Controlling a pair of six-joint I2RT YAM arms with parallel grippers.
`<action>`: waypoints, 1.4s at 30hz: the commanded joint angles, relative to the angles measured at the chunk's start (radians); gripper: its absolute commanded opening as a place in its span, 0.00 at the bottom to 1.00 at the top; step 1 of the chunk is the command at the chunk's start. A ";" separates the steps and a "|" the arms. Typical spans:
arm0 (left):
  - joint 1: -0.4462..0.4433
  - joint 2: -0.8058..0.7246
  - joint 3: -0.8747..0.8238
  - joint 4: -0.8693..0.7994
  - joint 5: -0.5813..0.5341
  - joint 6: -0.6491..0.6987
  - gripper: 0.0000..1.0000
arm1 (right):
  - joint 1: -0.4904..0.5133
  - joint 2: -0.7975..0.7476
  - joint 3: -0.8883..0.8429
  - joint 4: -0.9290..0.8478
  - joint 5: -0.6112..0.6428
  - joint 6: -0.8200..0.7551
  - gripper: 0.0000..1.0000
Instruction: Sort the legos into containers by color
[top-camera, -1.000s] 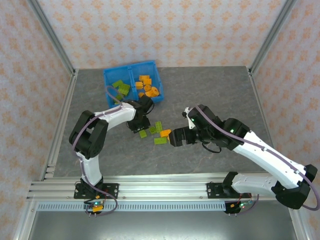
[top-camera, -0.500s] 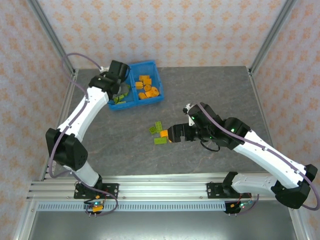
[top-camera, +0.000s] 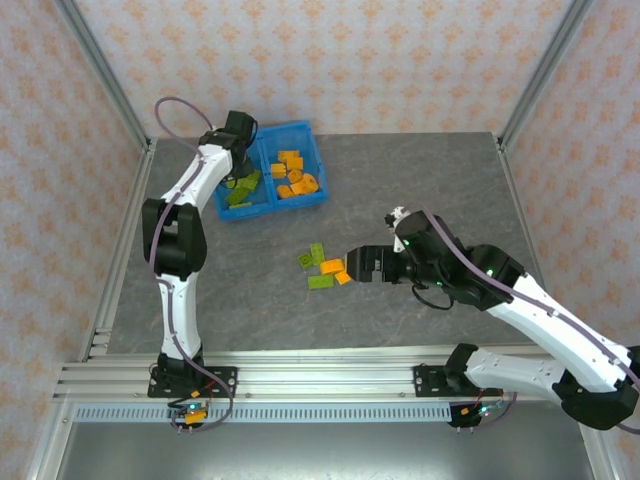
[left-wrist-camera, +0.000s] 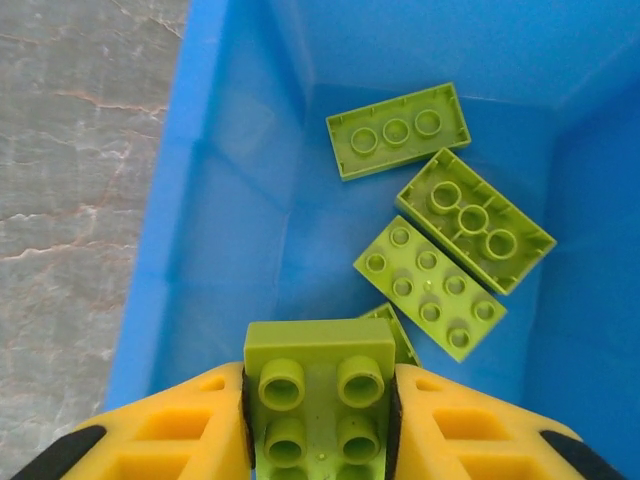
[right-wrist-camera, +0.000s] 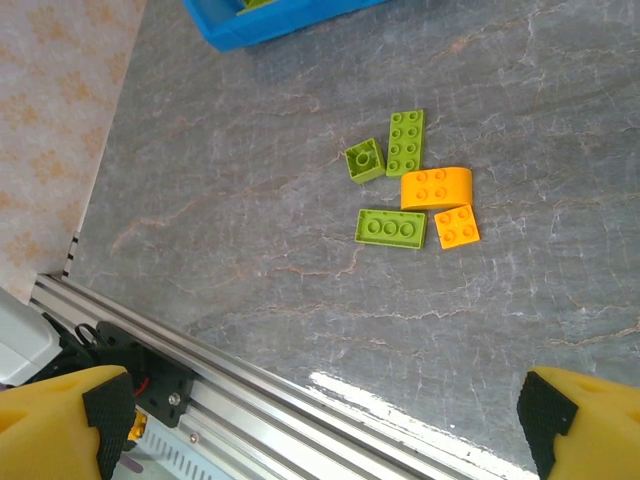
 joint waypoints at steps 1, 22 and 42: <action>0.001 0.021 0.104 -0.053 0.001 0.029 0.40 | 0.000 -0.037 -0.025 -0.011 0.038 0.042 0.99; -0.082 -0.703 -0.415 -0.014 0.511 0.106 0.67 | 0.000 -0.007 -0.059 0.071 0.120 0.038 0.99; -0.406 -0.379 -0.590 -0.005 0.479 0.497 0.83 | 0.000 -0.011 -0.096 0.051 0.160 0.060 0.99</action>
